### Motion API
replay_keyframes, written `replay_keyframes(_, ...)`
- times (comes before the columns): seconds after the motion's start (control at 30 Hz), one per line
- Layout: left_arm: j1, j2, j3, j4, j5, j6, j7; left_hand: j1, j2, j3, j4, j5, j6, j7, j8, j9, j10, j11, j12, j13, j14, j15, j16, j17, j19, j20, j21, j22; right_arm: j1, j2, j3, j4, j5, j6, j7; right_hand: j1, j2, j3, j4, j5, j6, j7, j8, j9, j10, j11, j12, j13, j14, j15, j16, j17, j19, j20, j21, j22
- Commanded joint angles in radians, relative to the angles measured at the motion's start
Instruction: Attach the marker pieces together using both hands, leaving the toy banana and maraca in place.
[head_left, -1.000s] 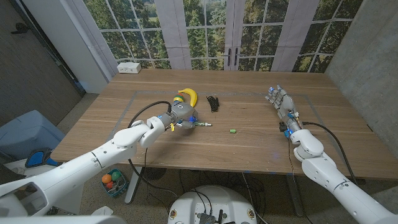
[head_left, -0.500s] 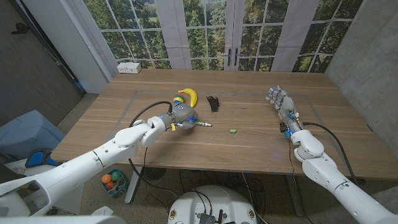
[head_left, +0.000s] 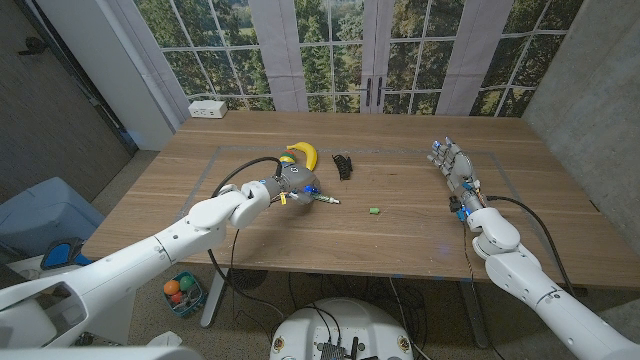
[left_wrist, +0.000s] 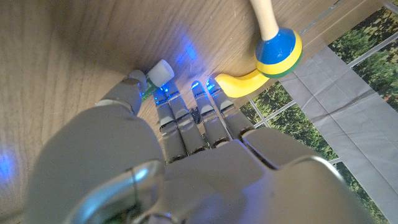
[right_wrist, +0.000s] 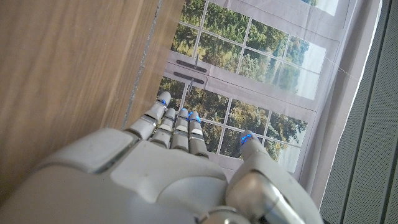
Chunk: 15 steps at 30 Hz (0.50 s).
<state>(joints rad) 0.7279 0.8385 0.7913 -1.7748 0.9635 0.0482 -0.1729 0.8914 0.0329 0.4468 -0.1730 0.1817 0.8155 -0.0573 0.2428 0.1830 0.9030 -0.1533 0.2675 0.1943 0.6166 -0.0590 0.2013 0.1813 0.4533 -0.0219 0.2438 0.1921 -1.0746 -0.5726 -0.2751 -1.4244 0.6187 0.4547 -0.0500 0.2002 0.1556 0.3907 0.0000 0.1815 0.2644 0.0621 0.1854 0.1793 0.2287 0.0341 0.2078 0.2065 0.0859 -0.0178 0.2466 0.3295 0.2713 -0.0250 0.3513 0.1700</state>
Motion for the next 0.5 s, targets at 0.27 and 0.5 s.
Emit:
replay_keyframes(0.27,-0.032,-0.028,0.046,0.055,0.027,0.029,-0.085,0.24,0.056,0.005,-0.016,0.032,0.218,0.035,0.042,0.042,0.284,-0.062,0.082,0.049,0.165,-0.181,0.05,0.021,0.042,-0.034,0.014,0.0,0.006,0.0,-0.005,0.006,-0.024,-0.004,-0.026,-0.001,-0.004,-0.004,-0.004,0.0,0.006,0.002,0.007,0.001,0.006,-0.002,0.0,0.002,0.008,0.003,0.003,0.0,0.009,0.0,-0.007,0.003)
replay_keyframes(0.5,-0.023,-0.031,0.039,0.062,0.009,0.039,-0.039,0.317,0.046,-0.058,-0.008,0.059,0.257,0.056,0.093,0.11,0.32,-0.049,0.128,0.127,0.339,-0.185,0.154,0.105,0.163,-0.102,0.081,0.019,-0.002,-0.006,-0.002,-0.003,-0.033,-0.004,-0.036,-0.001,-0.004,-0.004,-0.005,0.0,0.007,0.001,0.007,0.001,0.005,-0.003,0.0,0.002,0.008,0.002,0.002,0.0,0.011,0.0,-0.009,0.003)
